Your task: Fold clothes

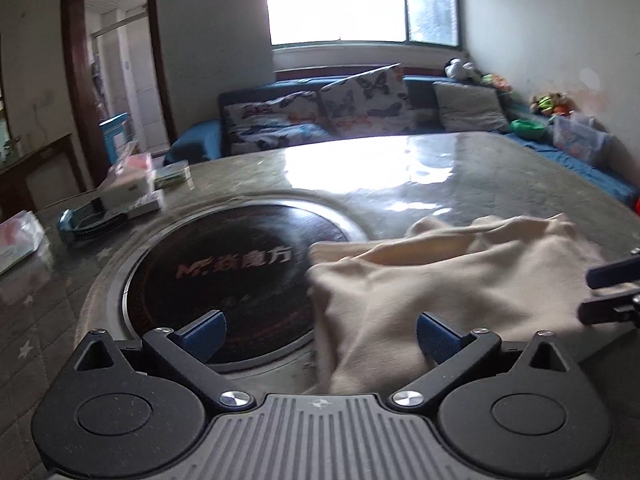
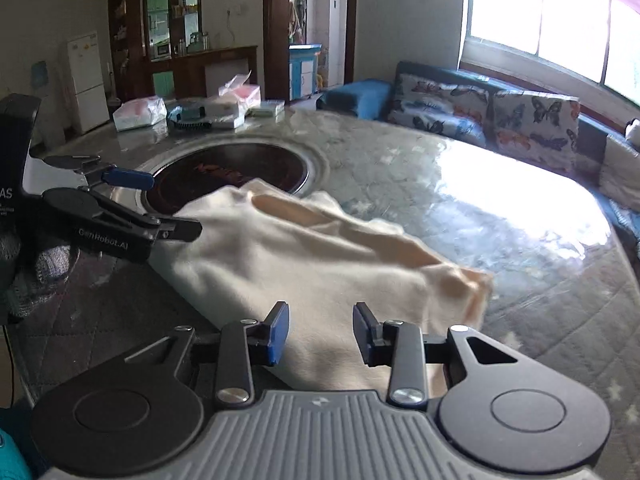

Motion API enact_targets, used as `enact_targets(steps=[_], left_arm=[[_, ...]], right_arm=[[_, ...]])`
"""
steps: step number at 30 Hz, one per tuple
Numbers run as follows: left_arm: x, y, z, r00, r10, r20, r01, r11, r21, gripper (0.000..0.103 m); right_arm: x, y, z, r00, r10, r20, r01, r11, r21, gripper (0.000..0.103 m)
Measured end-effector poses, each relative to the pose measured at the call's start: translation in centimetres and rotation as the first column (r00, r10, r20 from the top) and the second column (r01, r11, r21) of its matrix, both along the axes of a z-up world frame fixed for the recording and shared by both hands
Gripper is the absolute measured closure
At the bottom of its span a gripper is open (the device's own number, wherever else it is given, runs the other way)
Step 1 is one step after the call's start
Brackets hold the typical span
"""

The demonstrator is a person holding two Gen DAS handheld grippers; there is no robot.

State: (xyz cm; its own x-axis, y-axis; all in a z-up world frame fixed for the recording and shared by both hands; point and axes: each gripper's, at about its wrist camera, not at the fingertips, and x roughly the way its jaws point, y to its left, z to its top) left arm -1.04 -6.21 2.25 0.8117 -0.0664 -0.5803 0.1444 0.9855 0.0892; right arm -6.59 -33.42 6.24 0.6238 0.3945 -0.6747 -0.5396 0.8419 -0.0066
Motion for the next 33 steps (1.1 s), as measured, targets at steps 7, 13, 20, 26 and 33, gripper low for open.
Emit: enact_targets(steps=[7, 13, 20, 26, 33], left_arm=[[0.1, 1.0, -1.0, 1.0, 0.014, -0.028, -0.014, 1.0, 0.005, 0.0], [0.1, 1.1, -1.1, 0.999, 0.015, -0.037, -0.015, 1.0, -0.005, 0.0], [0.2, 1.7, -1.1, 0.999, 0.016, -0.051, -0.018, 0.999, -0.039, 0.0], [0.1, 1.9, -1.2, 0.998, 0.016, -0.054, -0.019, 0.998, -0.055, 0.0], [0.0, 2.4, -1.3, 0.998, 0.012, -0.06, -0.016, 0.997, -0.075, 0.0]], right_arm=[[1.4, -1.2, 0.8, 0.999, -0.036, -0.01, 0.037, 0.999, 0.022, 0.068], [4.8, -2.2, 0.7, 0.993, -0.117, 0.0, 0.117, 0.993, 0.028, 0.068], [6.8, -2.3, 0.5, 0.989, -0.15, -0.02, 0.15, 0.988, 0.03, 0.068], [6.4, 3.0, 1.8, 0.999, 0.039, 0.019, -0.04, 0.998, 0.042, 0.068], [7.8, 8.4, -0.5, 0.992, 0.127, -0.012, -0.128, 0.991, -0.039, 0.072]])
